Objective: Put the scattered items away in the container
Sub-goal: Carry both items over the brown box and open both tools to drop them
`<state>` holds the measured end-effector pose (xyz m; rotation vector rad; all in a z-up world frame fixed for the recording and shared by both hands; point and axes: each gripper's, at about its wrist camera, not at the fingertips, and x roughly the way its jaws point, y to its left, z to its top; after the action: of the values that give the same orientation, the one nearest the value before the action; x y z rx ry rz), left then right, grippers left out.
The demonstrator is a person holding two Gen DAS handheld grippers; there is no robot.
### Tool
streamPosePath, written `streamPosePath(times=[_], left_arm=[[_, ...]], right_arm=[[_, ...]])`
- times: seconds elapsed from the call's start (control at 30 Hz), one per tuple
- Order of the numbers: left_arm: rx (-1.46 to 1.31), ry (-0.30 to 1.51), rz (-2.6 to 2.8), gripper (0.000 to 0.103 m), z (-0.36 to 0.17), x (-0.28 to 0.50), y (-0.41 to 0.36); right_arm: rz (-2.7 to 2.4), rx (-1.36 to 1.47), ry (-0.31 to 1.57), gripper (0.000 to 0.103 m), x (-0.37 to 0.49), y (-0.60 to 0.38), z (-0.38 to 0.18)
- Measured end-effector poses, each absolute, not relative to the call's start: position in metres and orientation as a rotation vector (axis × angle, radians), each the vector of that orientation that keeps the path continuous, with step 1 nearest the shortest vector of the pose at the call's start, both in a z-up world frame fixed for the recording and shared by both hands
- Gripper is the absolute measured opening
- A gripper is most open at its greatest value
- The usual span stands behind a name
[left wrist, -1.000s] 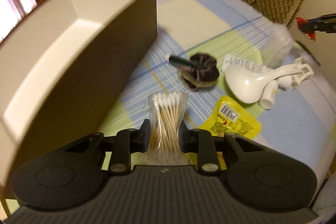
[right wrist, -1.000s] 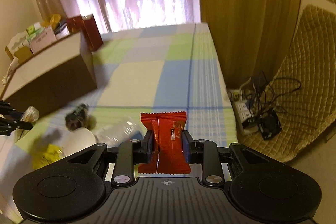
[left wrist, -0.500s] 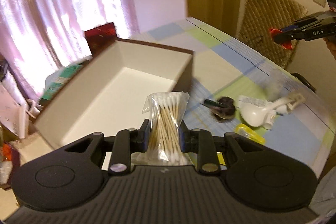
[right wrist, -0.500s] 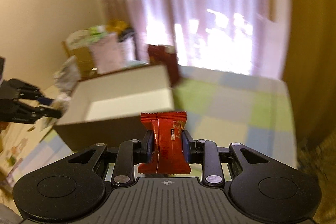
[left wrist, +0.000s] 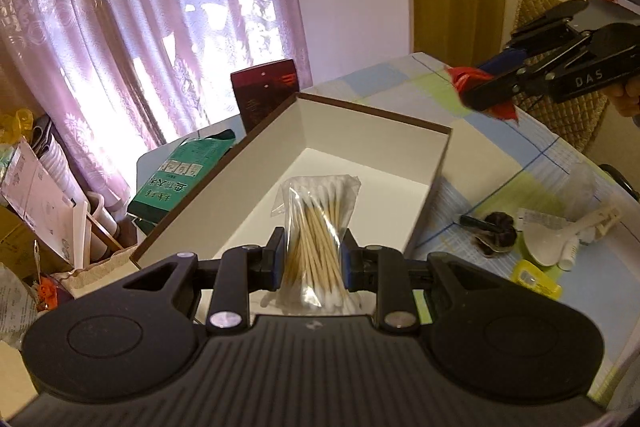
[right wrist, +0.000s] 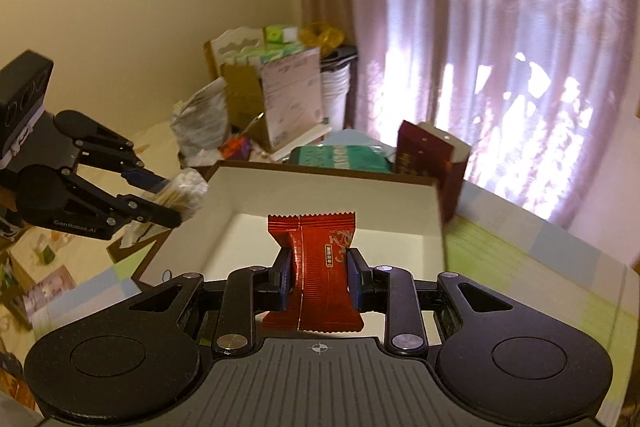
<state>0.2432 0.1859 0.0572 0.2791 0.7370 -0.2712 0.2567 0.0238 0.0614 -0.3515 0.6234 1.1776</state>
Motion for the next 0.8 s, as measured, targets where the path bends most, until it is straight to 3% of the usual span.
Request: streamPosePath(times=[0.4, 0.8], left_arm=[[0.193, 0.886, -0.251, 0.022, 0.013, 0.311, 0.196], [0.127, 1.074, -0.194, 0.022, -0.046, 0.363, 0.196]], right_arm=[[1.182, -0.489, 0.784, 0.031, 0.310, 0.107, -0.004], [1.114, -0.631, 0.968, 0.031, 0.338, 0.129, -0.068]])
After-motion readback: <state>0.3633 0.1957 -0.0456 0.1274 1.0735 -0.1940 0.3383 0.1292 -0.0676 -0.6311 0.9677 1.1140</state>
